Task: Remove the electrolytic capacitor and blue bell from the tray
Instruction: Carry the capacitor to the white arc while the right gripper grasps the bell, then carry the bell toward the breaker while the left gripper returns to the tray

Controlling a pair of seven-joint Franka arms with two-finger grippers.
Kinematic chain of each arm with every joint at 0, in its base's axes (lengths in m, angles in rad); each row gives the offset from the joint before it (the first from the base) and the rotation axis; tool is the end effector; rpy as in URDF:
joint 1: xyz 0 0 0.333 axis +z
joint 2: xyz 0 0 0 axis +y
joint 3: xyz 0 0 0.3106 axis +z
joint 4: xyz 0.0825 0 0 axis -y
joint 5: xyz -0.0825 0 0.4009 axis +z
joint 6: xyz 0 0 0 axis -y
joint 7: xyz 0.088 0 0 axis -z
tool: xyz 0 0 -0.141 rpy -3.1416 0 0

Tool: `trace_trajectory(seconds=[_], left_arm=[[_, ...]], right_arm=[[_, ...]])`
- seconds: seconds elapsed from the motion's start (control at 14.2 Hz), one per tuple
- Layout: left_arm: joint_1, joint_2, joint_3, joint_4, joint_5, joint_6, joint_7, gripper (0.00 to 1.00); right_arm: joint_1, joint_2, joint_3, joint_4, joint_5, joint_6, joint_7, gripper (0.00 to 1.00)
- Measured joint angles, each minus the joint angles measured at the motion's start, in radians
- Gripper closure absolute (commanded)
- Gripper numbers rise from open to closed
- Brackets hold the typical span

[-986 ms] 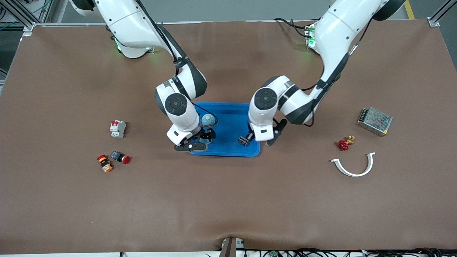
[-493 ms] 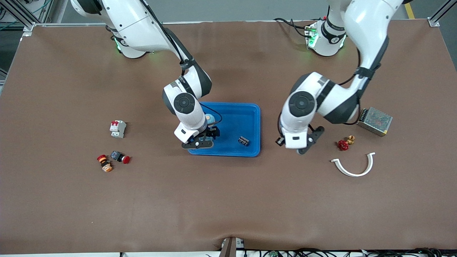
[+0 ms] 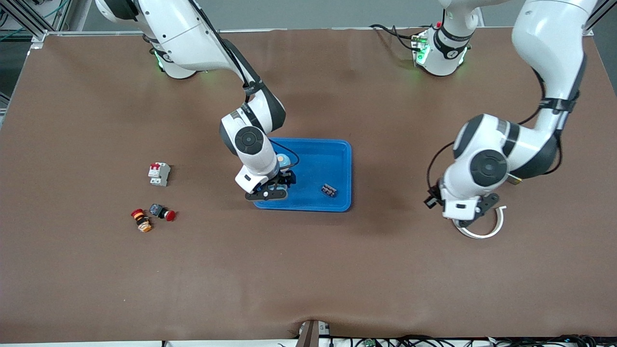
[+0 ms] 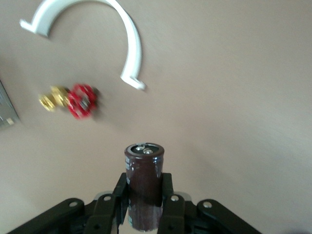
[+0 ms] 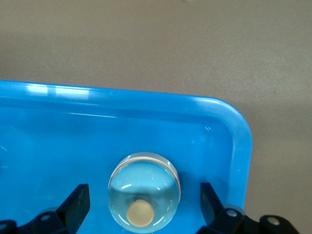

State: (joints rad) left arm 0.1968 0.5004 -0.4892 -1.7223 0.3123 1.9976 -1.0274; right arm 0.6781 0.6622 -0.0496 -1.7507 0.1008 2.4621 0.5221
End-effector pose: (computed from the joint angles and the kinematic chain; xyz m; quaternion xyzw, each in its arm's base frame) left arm 0.6356 -0.1425 0.2630 -0.9500 -0.3017 0.0483 0.0639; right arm 0.5477 0.4023 0.1471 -0.9993 -0.0204 -0.0117 0.0285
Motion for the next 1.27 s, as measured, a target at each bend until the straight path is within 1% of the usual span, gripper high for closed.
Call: trace_trajectory(seconds=[0.21,0.35,0.49,0.78,0.92,1.06,1.27], left_arm=[[0.079,0.008,0.0,-0.011,0.004,0.004,0.118,1.0],[0.104,0.023,0.0,-0.012,0.061,0.022,0.146,1.0],[0.138,0.057,0.0,-0.014,0.136,0.072,0.163,1.0],[0.192,0.139,0.0,-0.013,0.199,0.163,0.19,1.0],[0.203,0.163,0.001,-0.012,0.225,0.176,0.191,1.0],[0.207,0.177,0.001,-0.012,0.245,0.19,0.191,1.0],[0.214,0.197,0.001,-0.012,0.259,0.202,0.191,1.0]], right_arm=[[0.001,0.006,0.0,-0.015,0.0,0.033,0.0,0.0],[0.003,0.008,0.001,-0.037,0.0,0.068,0.0,0.0],[0.004,0.01,0.001,-0.045,0.0,0.079,0.0,0.0],[0.004,0.011,0.001,-0.046,0.0,0.08,0.0,0.0],[0.006,0.011,0.001,-0.046,0.0,0.08,0.0,0.13],[0.009,0.011,0.002,-0.046,0.0,0.08,0.0,0.32],[0.009,0.011,0.001,-0.046,0.0,0.081,0.0,0.54]])
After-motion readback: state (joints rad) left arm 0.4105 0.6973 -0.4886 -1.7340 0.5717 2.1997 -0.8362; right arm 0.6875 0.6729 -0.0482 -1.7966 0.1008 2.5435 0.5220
